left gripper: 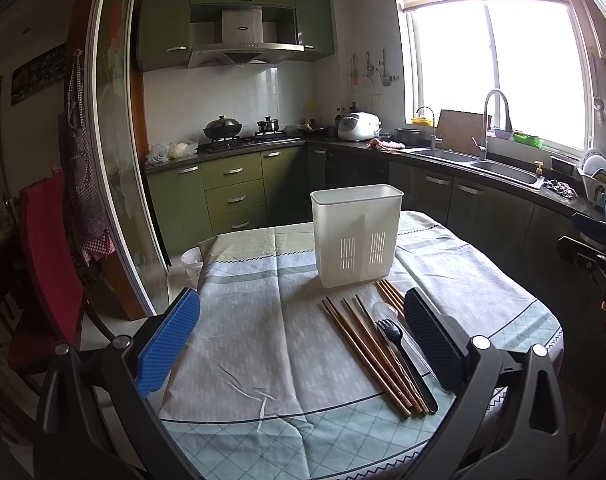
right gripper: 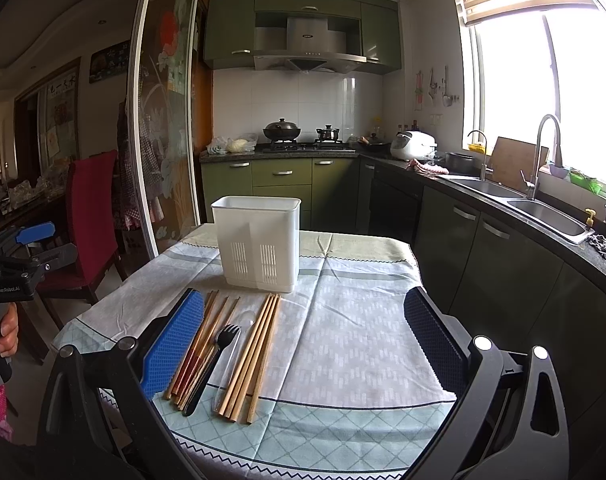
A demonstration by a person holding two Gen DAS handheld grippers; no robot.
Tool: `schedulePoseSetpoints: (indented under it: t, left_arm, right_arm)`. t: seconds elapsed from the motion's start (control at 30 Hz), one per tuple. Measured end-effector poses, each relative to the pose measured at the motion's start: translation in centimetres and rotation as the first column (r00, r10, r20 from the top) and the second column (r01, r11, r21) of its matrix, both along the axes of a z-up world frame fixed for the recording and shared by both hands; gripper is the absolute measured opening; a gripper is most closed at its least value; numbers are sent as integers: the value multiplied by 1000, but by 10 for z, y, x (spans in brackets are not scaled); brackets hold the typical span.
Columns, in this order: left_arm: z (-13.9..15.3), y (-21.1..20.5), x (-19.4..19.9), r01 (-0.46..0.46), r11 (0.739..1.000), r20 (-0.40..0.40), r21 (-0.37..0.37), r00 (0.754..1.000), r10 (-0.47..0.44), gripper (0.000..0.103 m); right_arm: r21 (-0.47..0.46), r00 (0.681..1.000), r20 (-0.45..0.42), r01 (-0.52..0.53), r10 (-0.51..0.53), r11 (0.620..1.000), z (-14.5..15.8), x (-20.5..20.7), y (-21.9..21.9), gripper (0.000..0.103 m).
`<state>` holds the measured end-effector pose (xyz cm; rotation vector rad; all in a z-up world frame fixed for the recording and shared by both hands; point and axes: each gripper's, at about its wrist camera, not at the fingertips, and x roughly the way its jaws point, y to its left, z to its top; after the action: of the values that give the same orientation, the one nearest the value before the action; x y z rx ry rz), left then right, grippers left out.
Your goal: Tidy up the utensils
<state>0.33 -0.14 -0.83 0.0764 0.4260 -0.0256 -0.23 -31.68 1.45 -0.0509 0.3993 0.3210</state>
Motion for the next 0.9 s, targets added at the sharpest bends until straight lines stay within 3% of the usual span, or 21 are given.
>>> schedulePoseSetpoints:
  t: [0.9]
  left_arm:
    - [-1, 2, 0, -2, 1000, -4, -10, 1000, 2, 97]
  right_arm:
    - [1, 1000, -5, 1, -1, 1000, -6, 3, 4, 99]
